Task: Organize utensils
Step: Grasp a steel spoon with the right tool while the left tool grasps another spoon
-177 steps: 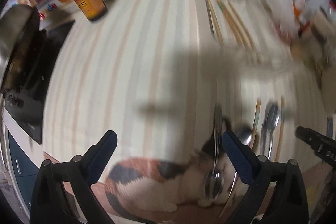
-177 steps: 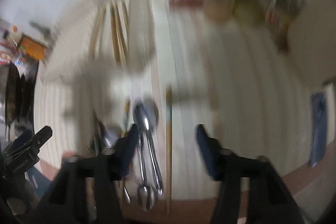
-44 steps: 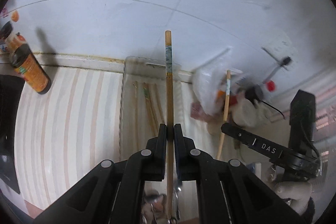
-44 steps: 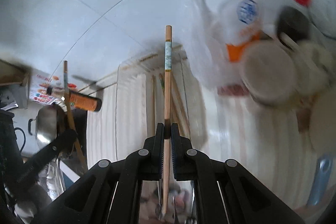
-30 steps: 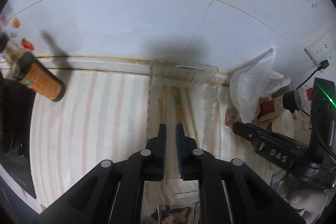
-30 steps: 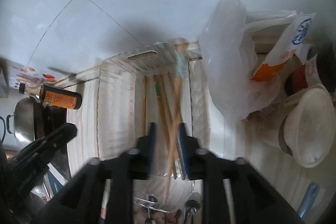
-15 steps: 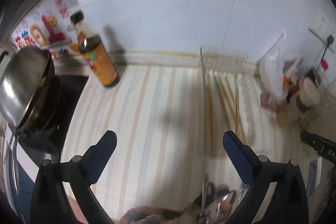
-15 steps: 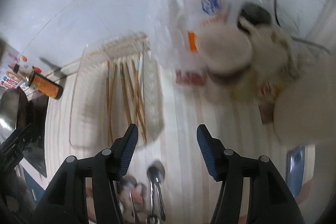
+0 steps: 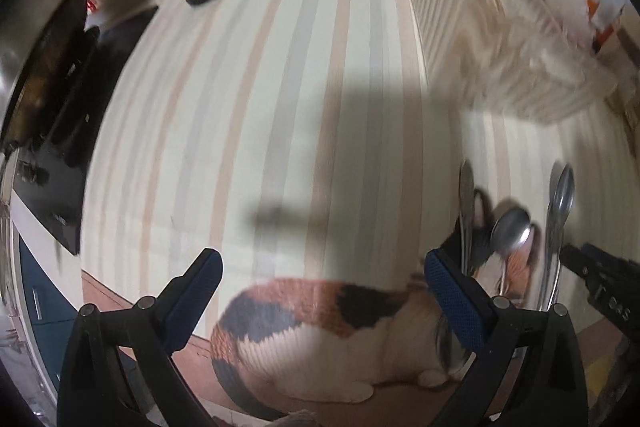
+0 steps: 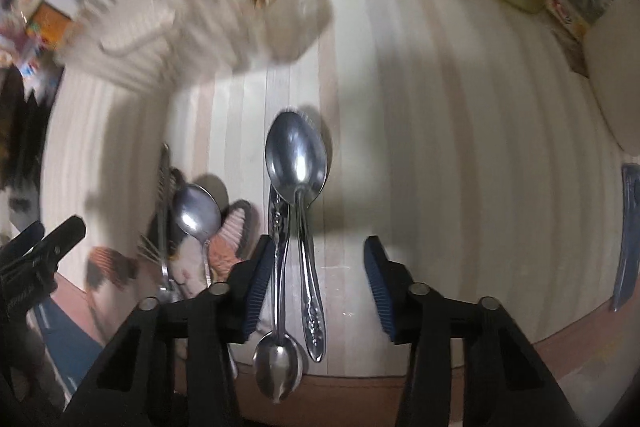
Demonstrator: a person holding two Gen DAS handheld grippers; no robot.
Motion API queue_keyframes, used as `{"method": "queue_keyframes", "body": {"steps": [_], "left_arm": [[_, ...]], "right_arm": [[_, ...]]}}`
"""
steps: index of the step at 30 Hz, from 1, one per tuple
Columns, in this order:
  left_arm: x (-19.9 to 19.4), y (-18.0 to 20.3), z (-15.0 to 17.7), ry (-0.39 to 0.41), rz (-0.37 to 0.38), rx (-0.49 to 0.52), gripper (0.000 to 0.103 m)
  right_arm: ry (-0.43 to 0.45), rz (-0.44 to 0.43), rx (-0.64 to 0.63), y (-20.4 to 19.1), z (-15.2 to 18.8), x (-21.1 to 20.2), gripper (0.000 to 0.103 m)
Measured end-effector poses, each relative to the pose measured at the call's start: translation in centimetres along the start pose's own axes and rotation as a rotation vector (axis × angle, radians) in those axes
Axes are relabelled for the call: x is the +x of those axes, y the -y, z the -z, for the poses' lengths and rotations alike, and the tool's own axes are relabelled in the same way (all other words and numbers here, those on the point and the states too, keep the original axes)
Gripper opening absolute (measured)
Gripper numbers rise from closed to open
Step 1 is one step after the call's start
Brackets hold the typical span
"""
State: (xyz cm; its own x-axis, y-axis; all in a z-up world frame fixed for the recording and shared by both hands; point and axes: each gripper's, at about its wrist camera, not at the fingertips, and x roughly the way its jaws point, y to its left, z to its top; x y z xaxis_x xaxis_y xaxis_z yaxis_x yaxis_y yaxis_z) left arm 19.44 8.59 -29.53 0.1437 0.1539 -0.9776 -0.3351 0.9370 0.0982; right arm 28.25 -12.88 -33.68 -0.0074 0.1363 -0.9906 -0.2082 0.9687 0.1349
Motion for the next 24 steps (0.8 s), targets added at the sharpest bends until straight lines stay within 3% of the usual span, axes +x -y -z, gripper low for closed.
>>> {"method": "queue_keyframes", "body": {"steps": [1,2,4,7,8,14,18,21,24], "left_arm": [[0.1,0.2,0.3,-0.006,0.000,0.007,0.103],[0.2,0.5,0.5,-0.011,-0.001,0.019,0.103],[0.2,1.1,1.1,-0.019,0.015,0.037,0.103],[-0.2,2.4,2.2,-0.046,0.085,0.056,0.103],[-0.3,2.9,2.7,-0.056,0.109,0.068,0.102],[0.6,6.7,4.4,-0.118,0.186,0.153,0.094],[1.7,8.7,4.9,-0.148,0.171,0.192,0.092],[2.7,9.7,5.2,-0.159,0.131,0.232,0.075],[2.7,10.2,5.3,-0.143,0.125,0.236,0.072]], "right_arm": [[0.006,0.023,-0.018,-0.2,0.2,0.2,0.032],[0.007,0.048,-0.033,-0.3,0.4,0.5,0.018],[0.006,0.086,-0.040,0.0,0.8,0.9,0.008],[-0.002,0.109,-0.013,1.9,1.5,1.3,0.007],[-0.034,0.215,-0.008,2.6,1.7,1.2,0.007],[-0.056,0.220,0.080,7.8,3.5,1.2,0.007],[-0.054,0.196,0.115,10.3,4.8,1.6,0.007],[-0.048,0.180,0.126,11.2,5.3,1.9,0.007],[-0.044,0.175,0.127,11.2,5.2,2.3,0.007]]}}
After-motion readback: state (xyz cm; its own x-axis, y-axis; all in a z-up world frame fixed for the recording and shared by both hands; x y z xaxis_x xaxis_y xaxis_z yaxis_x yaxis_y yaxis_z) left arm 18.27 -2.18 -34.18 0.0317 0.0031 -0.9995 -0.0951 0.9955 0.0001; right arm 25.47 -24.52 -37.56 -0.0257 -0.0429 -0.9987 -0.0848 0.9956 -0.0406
